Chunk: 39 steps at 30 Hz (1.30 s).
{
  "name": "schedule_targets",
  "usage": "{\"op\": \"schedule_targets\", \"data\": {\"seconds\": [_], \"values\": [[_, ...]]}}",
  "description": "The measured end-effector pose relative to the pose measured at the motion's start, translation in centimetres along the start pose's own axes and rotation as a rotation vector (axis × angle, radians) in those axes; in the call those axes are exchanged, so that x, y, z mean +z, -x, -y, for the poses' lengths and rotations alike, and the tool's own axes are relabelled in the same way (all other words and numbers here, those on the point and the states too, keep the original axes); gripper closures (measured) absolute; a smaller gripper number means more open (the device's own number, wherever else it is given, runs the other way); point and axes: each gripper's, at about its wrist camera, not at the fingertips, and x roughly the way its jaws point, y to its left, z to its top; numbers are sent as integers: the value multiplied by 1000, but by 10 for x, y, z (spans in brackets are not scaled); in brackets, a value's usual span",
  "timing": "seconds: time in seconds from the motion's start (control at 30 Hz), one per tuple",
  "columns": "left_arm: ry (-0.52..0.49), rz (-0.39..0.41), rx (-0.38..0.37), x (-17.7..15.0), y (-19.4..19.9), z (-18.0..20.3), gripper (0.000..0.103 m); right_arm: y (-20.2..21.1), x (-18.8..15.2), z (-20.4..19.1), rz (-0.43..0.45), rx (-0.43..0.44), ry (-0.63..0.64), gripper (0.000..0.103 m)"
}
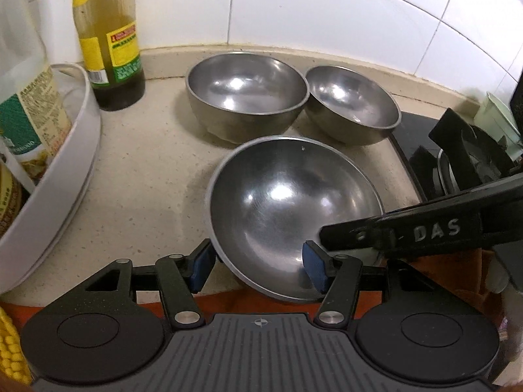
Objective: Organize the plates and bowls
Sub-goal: 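Lift the steel bowl and carry it toward another steel bowl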
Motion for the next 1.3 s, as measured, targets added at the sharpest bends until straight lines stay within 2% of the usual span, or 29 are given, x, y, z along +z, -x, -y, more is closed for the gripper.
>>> {"op": "schedule_targets", "data": {"seconds": [0.1,0.27,0.47,0.87,1.3], "values": [[7,12,16,3,5,-4,32,9,2,3,18,-19,3,78],[14,34,48,7,17,-9,31,24,1,8,45,-39,1,77],[-17,64,72,10,30,1,28,38,-3,10,78,-44,2,76],[-89,100,61,12,42,28,28,61,-11,11,123,-41,3,76],[-158,100,54,29,30,50,26,70,0,33,153,-77,-31,76]]}}
